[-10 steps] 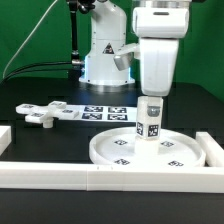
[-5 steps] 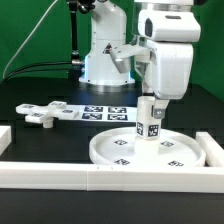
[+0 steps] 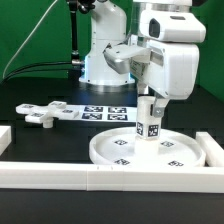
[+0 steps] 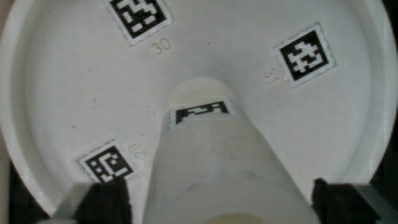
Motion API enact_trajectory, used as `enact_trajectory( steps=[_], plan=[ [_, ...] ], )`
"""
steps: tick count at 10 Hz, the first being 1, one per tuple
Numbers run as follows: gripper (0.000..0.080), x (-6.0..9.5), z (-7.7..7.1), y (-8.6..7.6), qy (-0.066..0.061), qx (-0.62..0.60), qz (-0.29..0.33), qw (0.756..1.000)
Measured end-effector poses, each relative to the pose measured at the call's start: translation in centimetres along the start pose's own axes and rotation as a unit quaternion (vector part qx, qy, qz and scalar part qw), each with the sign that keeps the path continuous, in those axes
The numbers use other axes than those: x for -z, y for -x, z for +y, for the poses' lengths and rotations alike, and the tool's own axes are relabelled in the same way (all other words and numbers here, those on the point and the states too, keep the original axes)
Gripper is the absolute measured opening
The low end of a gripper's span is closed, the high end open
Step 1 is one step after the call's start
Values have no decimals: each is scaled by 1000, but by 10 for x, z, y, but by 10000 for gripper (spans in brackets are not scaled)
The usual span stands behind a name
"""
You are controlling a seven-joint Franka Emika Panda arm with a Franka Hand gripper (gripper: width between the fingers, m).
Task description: Assemble round table
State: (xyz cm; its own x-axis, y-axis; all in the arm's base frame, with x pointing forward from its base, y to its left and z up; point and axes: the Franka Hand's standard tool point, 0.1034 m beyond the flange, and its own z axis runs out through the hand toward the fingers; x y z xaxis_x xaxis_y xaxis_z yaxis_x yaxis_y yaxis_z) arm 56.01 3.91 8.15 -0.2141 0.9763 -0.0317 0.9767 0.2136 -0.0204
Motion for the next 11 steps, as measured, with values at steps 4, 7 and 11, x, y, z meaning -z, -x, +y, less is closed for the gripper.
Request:
enact_trajectory(
  steps=[4, 7, 11],
  plan=[
    [405, 0, 0, 1, 0, -24, 0, 1000],
    [405, -1, -3, -2, -9, -203, 3, 979],
    [406, -1, -3, -2, -10, -357, 4, 934]
  ],
)
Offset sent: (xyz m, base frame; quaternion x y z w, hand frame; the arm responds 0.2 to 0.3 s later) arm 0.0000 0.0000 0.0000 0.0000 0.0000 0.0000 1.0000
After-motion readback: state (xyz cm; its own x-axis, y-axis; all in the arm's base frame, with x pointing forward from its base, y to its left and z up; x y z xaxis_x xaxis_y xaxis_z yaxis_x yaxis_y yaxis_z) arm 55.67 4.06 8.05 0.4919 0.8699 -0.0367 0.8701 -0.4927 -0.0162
